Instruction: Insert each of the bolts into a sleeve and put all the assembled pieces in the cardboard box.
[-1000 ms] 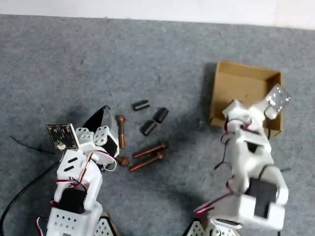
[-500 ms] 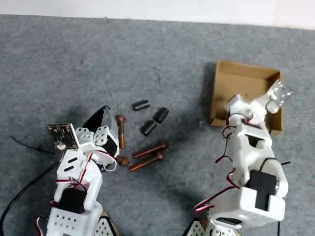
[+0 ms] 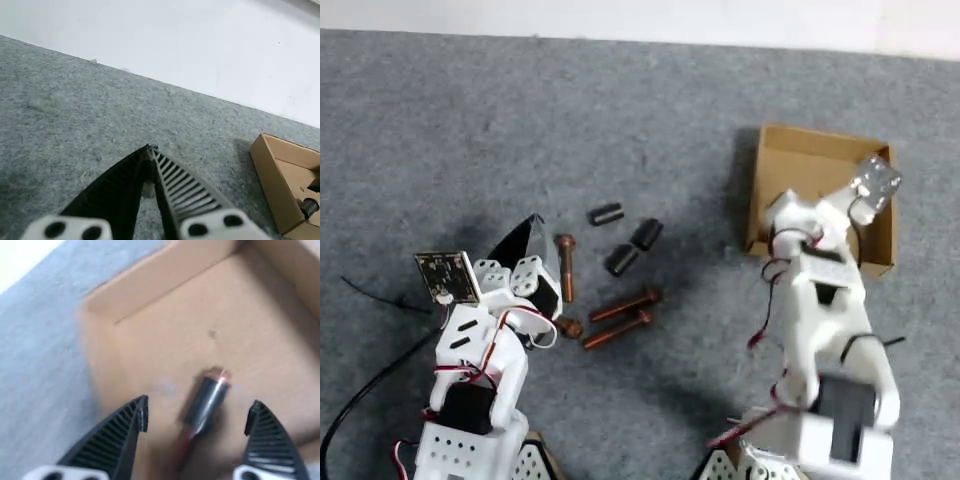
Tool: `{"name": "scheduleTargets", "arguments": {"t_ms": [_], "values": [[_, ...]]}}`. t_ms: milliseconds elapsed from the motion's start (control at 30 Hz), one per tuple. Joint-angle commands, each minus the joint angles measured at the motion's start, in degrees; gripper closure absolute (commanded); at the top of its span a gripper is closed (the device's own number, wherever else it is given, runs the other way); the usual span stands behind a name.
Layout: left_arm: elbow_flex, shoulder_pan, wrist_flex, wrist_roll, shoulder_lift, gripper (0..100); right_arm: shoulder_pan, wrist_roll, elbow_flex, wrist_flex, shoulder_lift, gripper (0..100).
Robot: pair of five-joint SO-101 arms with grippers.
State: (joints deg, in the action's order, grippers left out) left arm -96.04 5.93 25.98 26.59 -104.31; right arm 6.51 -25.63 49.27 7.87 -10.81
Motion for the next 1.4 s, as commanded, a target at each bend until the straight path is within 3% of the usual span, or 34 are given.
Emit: {"name": "scheduleTargets", "arguments": {"t_ms": [0, 233, 367, 467, 633, 833, 1067, 1367], "values": [[-1.1, 0.0, -0.2, -0.6, -0.6, 99, -3.9, 0.2, 4.9, 3.6, -15.6, 71.6], [-1.1, -0.1, -0.2, -0.6, -0.6, 99, -16.7, 0.8, 24.7, 3.6, -44.0, 71.6], [-1.1, -0.4, -0.2, -0.6, -0.6, 99, -27.3, 13.5, 31.2, 3.6, -51.2, 71.6], [-1.1, -0.4, -0.2, -0.6, -0.6, 99, -32.7, 15.6, 32.7, 3.7, -50.6, 71.7], [-1.1, -0.5, -0.2, -0.6, -0.6, 99, -38.3, 11.5, 28.5, 3.9, -42.6, 71.7], [-1.1, -0.5, -0.3, -0.6, -0.6, 99, -38.5, 11.2, 10.7, 8.1, -19.5, 71.7], [-1.1, -0.5, -0.3, -0.7, -0.6, 99, -36.0, 1.3, -7.8, 8.7, 2.9, 71.7], [-1.1, -0.5, -0.3, -0.7, -0.6, 99, -33.4, 0.9, -9.7, 8.7, 10.7, 71.7]]}}
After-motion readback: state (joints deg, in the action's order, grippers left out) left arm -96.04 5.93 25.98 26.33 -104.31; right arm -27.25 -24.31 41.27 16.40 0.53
